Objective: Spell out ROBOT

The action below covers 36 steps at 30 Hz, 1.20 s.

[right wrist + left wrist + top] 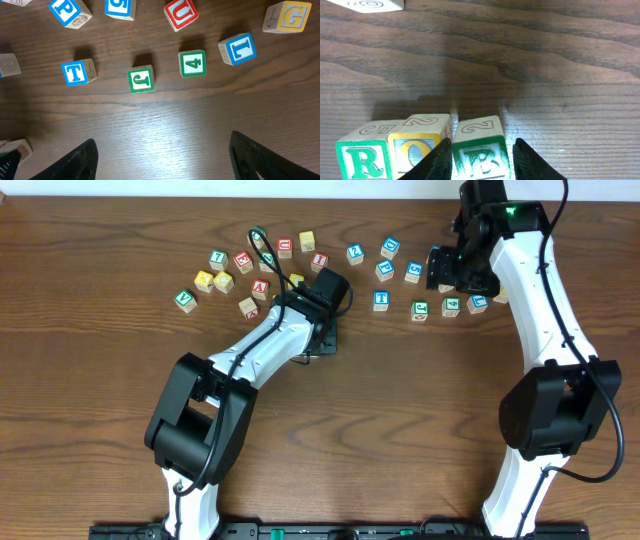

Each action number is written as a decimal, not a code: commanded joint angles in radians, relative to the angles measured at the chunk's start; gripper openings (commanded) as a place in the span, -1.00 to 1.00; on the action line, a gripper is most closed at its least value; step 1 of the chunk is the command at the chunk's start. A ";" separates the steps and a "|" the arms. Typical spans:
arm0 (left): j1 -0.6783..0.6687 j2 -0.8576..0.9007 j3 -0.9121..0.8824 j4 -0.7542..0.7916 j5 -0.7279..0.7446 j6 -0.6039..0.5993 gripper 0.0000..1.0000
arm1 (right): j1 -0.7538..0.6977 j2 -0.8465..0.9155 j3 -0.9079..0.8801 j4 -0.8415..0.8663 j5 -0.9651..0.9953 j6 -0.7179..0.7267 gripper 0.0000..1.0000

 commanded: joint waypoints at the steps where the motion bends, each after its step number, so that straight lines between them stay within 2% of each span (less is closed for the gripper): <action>1: 0.005 0.000 0.011 -0.006 -0.018 -0.013 -0.17 | 0.008 -0.015 0.002 0.001 0.017 -0.013 0.57; 10: 0.005 -0.016 0.011 -0.007 -0.018 -0.012 -0.17 | 0.008 -0.015 0.002 0.001 0.016 -0.013 0.57; 19: 0.005 -0.190 0.011 -0.007 -0.018 0.000 -0.18 | 0.008 -0.015 0.002 0.001 0.016 -0.013 0.58; 28: 0.016 -0.355 0.011 -0.016 -0.048 0.060 -0.19 | 0.010 -0.015 0.002 0.001 0.016 -0.013 0.59; 32: 0.067 -0.403 0.049 -0.077 -0.048 0.061 -0.19 | 0.011 -0.015 0.002 0.002 0.016 -0.013 0.60; 36: 0.142 -0.401 0.173 -0.216 -0.048 0.108 -0.19 | 0.016 -0.015 0.002 0.003 0.016 -0.013 0.65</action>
